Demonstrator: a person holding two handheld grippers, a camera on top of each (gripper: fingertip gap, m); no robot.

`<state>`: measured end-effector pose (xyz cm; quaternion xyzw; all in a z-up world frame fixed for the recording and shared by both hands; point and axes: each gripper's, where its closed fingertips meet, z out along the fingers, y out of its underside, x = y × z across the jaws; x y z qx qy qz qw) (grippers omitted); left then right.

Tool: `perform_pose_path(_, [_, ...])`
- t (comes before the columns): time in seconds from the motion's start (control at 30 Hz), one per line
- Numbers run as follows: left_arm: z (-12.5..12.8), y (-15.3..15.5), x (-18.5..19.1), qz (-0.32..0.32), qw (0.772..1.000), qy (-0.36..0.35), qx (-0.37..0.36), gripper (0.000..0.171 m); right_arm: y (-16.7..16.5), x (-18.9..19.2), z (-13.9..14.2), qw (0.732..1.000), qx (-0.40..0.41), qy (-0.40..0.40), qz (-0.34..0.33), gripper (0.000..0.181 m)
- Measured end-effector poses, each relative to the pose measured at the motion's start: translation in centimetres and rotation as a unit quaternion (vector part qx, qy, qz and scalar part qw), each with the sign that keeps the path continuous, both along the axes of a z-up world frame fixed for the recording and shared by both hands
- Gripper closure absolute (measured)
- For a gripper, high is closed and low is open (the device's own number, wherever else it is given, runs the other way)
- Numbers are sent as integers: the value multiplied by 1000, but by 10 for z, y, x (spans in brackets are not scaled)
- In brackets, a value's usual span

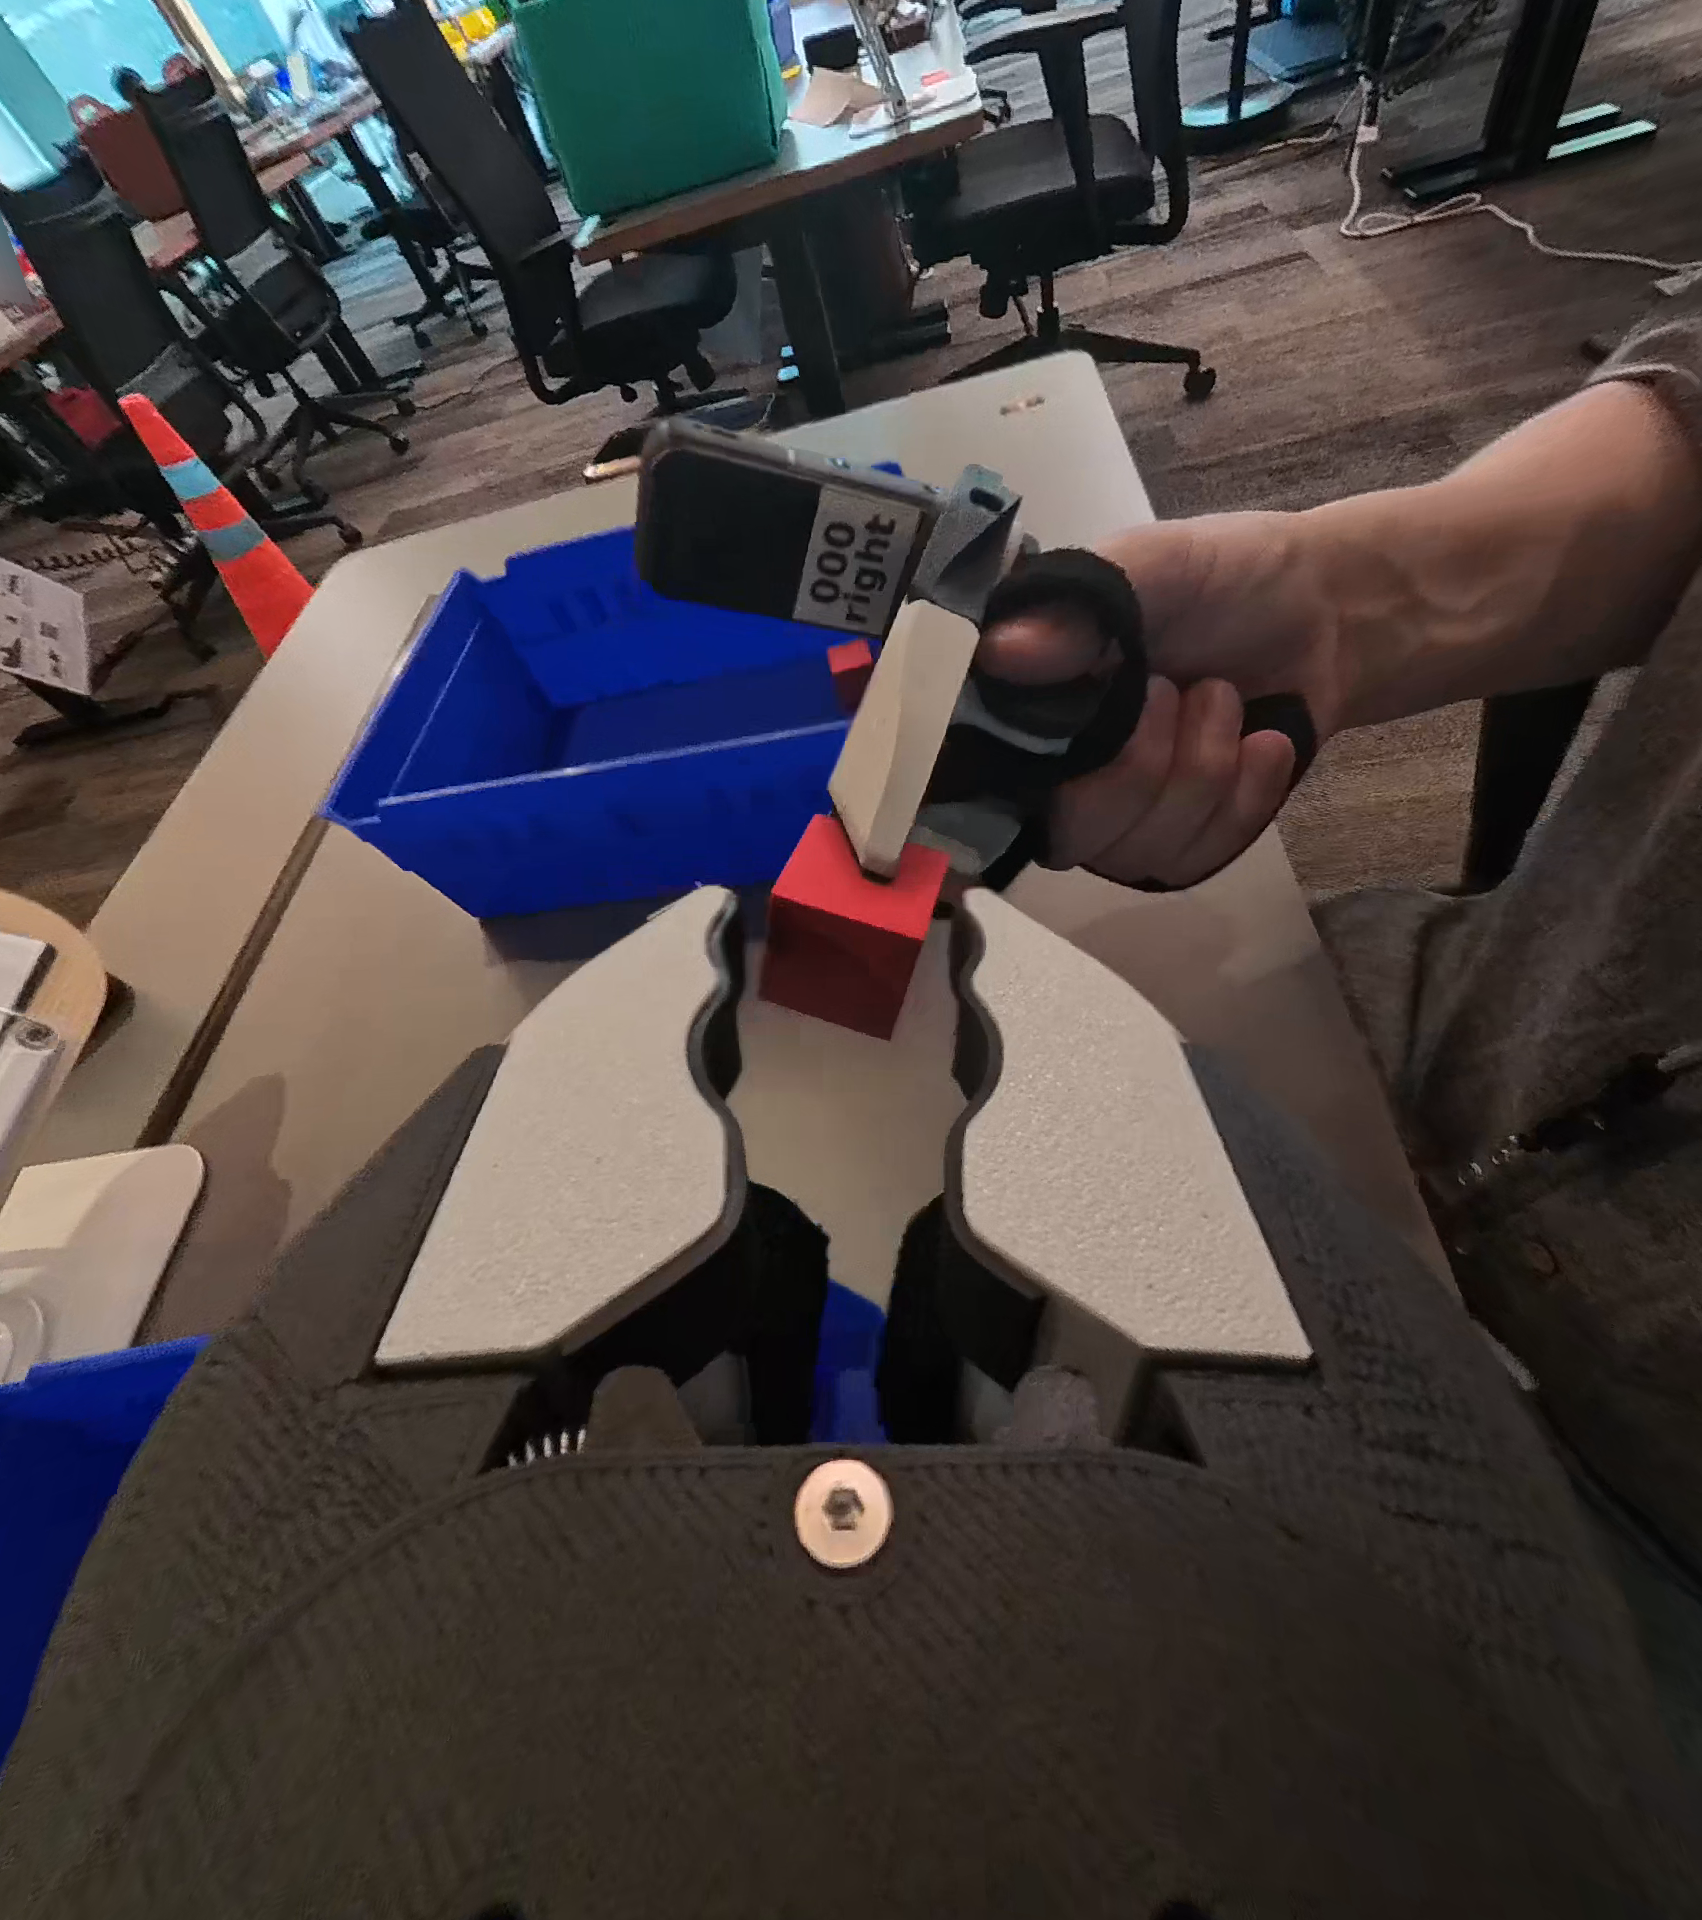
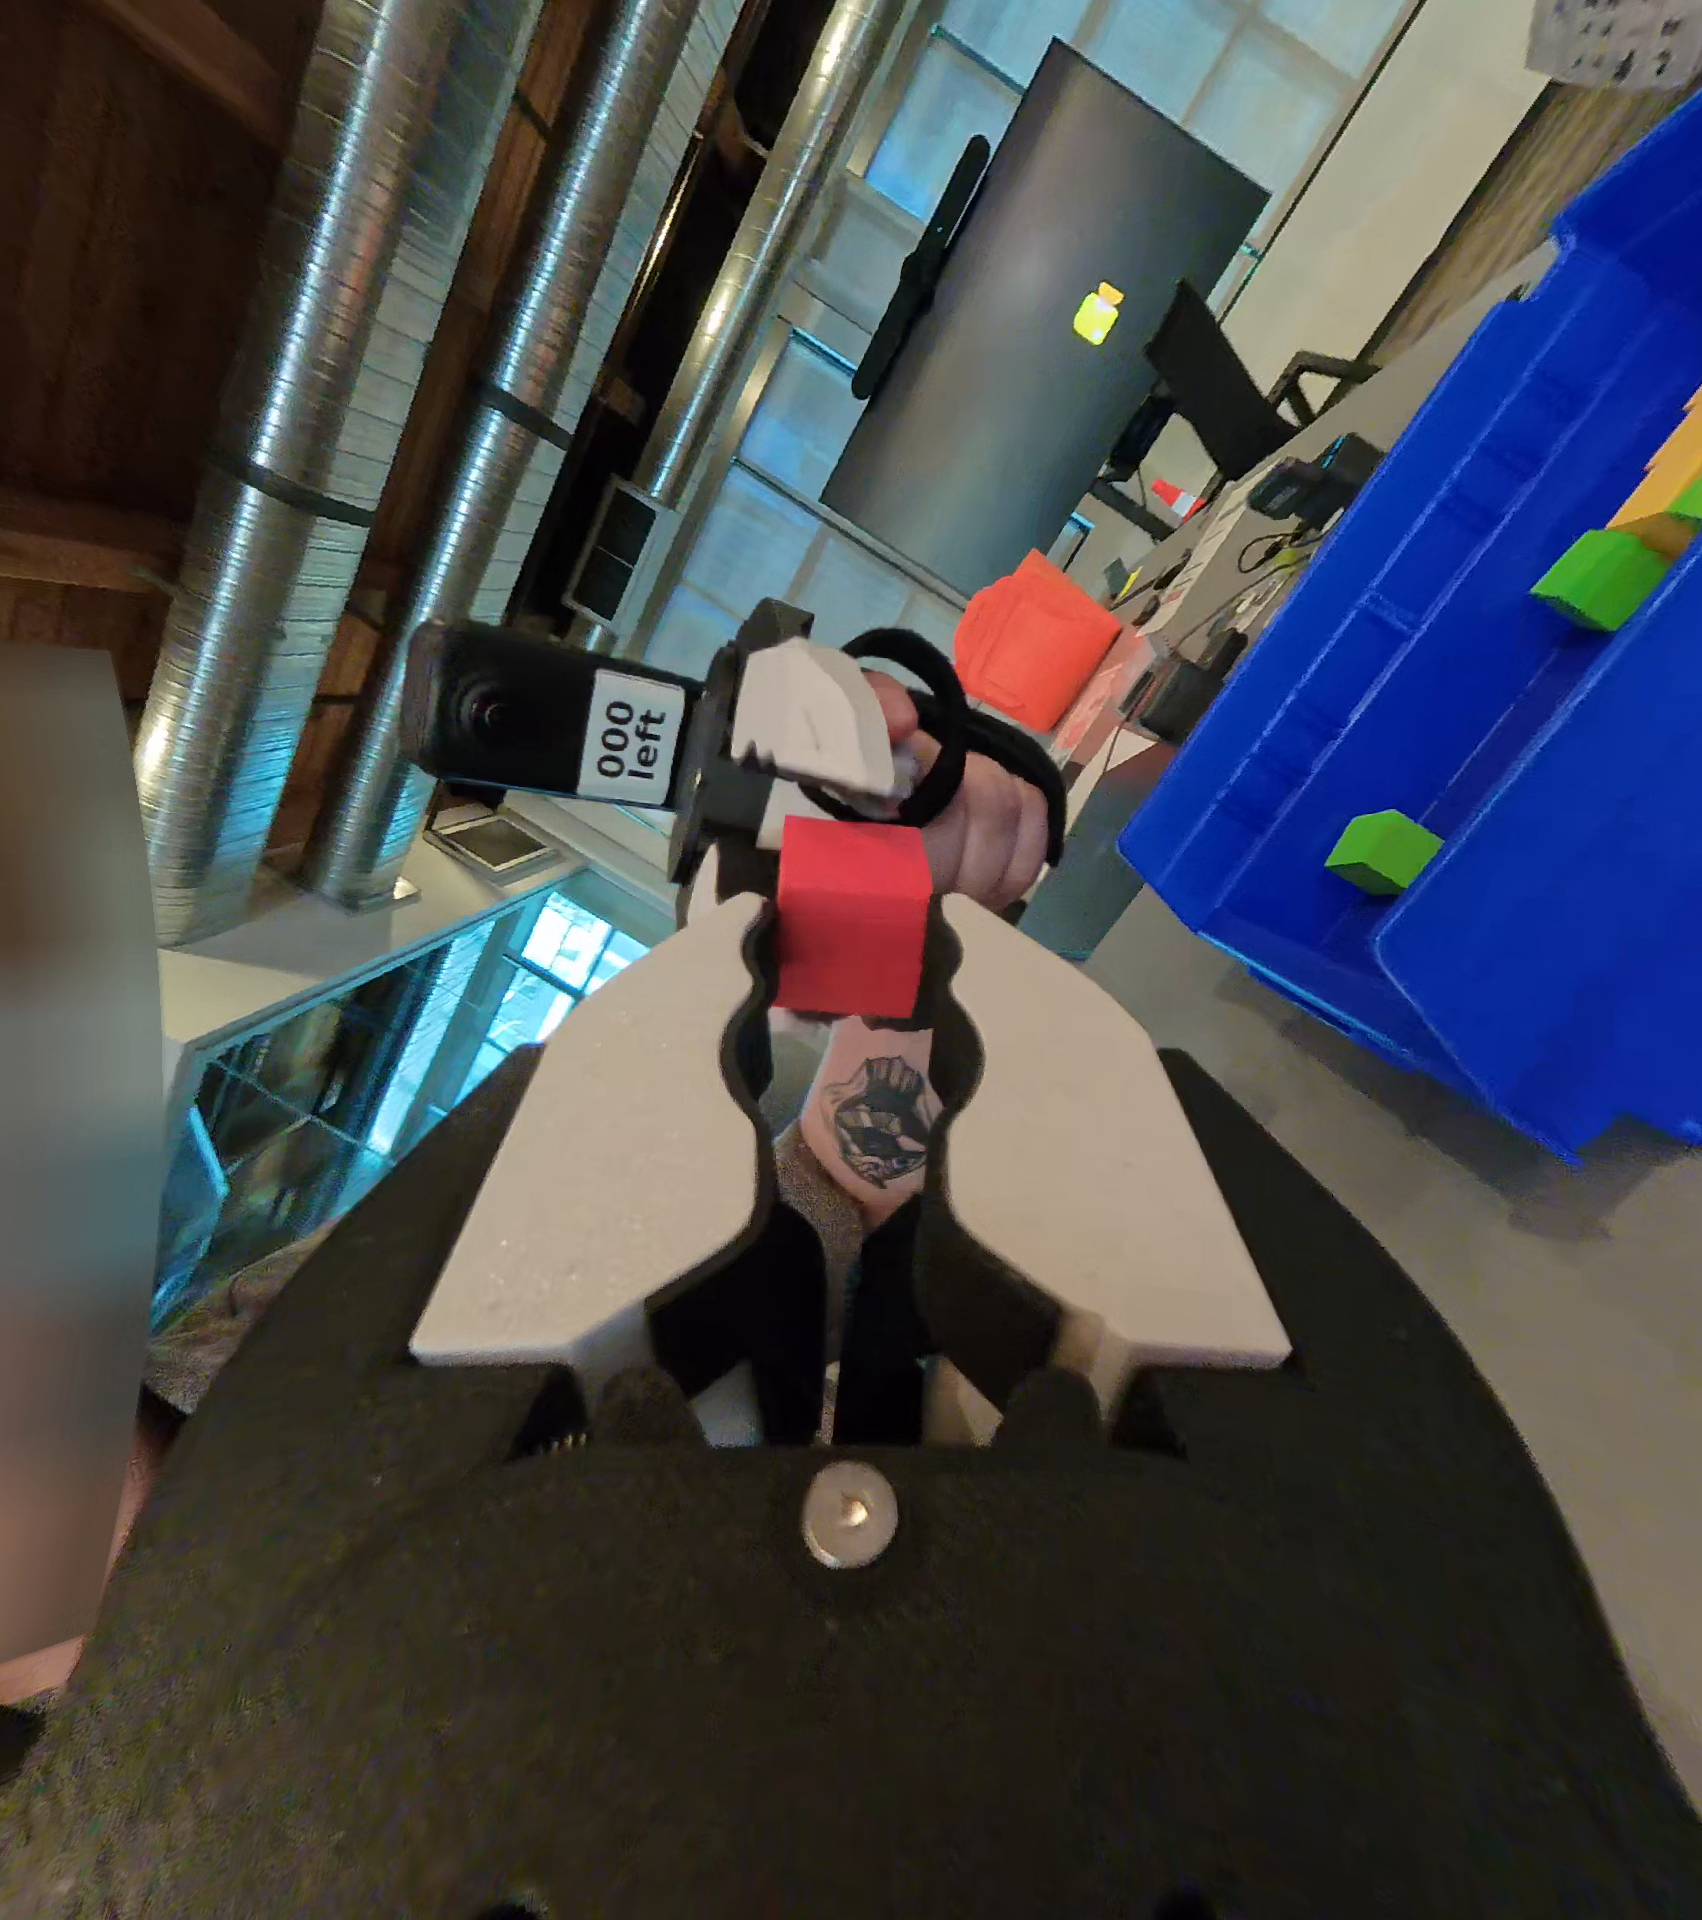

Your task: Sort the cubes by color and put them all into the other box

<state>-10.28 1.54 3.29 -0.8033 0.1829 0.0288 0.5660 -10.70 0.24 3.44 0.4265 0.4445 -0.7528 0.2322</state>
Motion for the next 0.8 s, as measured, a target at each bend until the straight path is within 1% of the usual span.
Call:
perform_pose_path(0.1, [9, 9, 5, 14, 1000, 4, 24, 114, 13, 10, 4, 1000, 13, 9, -18, 155])
perform_pose_path(0.17, [13, 11, 5, 28, 999, 2, 30, 104, 26, 18, 7, 998, 44, 22, -34, 155])
perform_pose_path(0.23, [16, 7, 5, 43, 998, -7, 36, 97, 49, 25, 8, 992, 107, 38, -61, 155])
perform_pose_path(0.3, [16, 0, 5, 58, 997, -12, 39, 97, 81, 30, 9, 978, 181, 43, -94, 155])
perform_pose_path(0.33, [15, -4, 4, 70, 997, -11, 40, 97, 101, 30, 6, 964, 237, 43, -116, 155])
perform_pose_path(0.37, [14, -9, 3, 81, 996, -9, 41, 97, 123, 30, 2, 943, 299, 40, -141, 155])
perform_pose_path(0.4, [13, -13, 2, 93, 995, -7, 42, 97, 144, 31, -4, 917, 366, 33, -158, 155])
perform_pose_path(0.47, [17, -21, -4, 121, 991, 5, 48, 98, 188, 32, -14, 849, 492, 16, -193, 155])
perform_pose_path(0.5, [22, -25, -9, 136, 989, 11, 53, 99, 204, 33, -19, 819, 539, 3, -197, 155])
perform_pose_path(0.53, [27, -28, -13, 147, 987, 10, 57, 101, 216, 34, -24, 794, 576, -11, -194, 155])
perform_pose_path(0.6, [35, -33, -20, 165, 985, -2, 56, 102, 232, 36, -34, 761, 623, -39, -177, 155])
perform_pose_path(0.67, [33, -36, -27, 183, 983, -8, 29, 102, 246, 35, -45, 731, 660, -67, -158, 155])
perform_pose_path(0.73, [28, -38, -33, 205, 978, -16, 11, 101, 256, 34, -58, 713, 681, -96, -133, 155])
perform_pose_path(0.8, [23, -38, -32, 209, 977, -28, 9, 102, 265, 33, -75, 699, 696, -128, -104, 155])
